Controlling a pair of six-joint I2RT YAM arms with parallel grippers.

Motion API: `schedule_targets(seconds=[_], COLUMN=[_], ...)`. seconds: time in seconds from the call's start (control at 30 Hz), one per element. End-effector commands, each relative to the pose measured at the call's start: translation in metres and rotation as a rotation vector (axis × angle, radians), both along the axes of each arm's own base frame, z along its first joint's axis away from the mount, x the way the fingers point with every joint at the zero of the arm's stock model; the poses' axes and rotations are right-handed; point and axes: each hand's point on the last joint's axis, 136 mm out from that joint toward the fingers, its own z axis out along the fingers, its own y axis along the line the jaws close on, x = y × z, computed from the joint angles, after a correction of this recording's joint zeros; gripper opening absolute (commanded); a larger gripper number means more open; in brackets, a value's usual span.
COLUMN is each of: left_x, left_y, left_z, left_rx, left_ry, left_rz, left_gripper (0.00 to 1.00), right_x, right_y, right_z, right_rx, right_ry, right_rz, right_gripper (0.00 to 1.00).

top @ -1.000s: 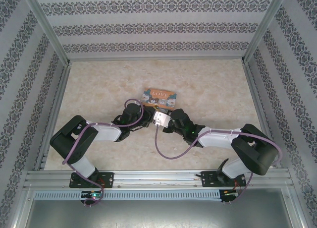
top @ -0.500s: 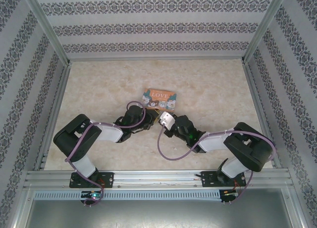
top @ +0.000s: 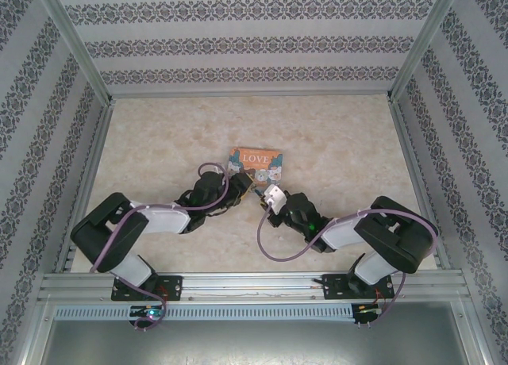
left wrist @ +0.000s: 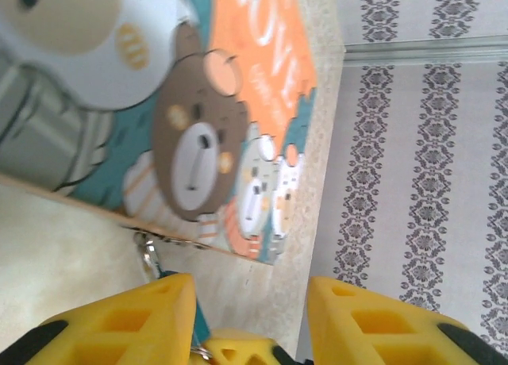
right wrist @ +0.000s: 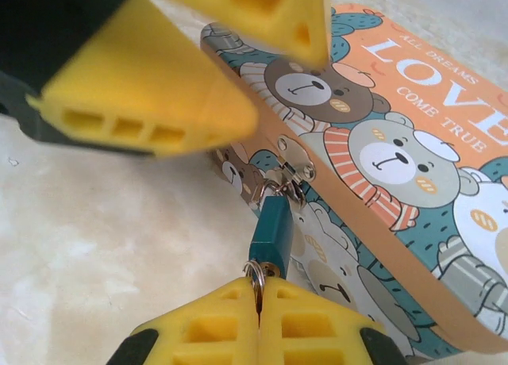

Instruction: Unlock a padlock with a key

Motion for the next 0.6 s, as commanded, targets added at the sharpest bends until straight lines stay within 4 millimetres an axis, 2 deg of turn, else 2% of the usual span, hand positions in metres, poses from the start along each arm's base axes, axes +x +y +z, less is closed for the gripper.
schedule_targets(seconds=[0.0,0.1,0.33,0.57], left_x=[0.0,0.0,0.001,0.002], left_y=[0.016,0.026,0.063,0.084], left_z=[0.005,0.023,0.073,0.107], left_rx=[0.118,0.221,0.472,0.54], left_ry=[-0.049,-0.105,-0.258,-0.379], left_rz=[0.013,0.009,0.06,0.137], left_gripper=[0.42,0.43,0.45,0.49], right_x=[-0.003,-0.004,-0.001,0.003], right_y=[-0.007,-0.017,-0.046,-0.071], right_z=[0.005,0.01,0.016,0.014], right_rx=[0.091,0.186,0.4,0.582], right_ry=[0.062,0.142,0.343,0.54], right_rz=[-0.049,-0.1,-0.204,-0.291], right_gripper=[0.0,0.0,0.0,0.0])
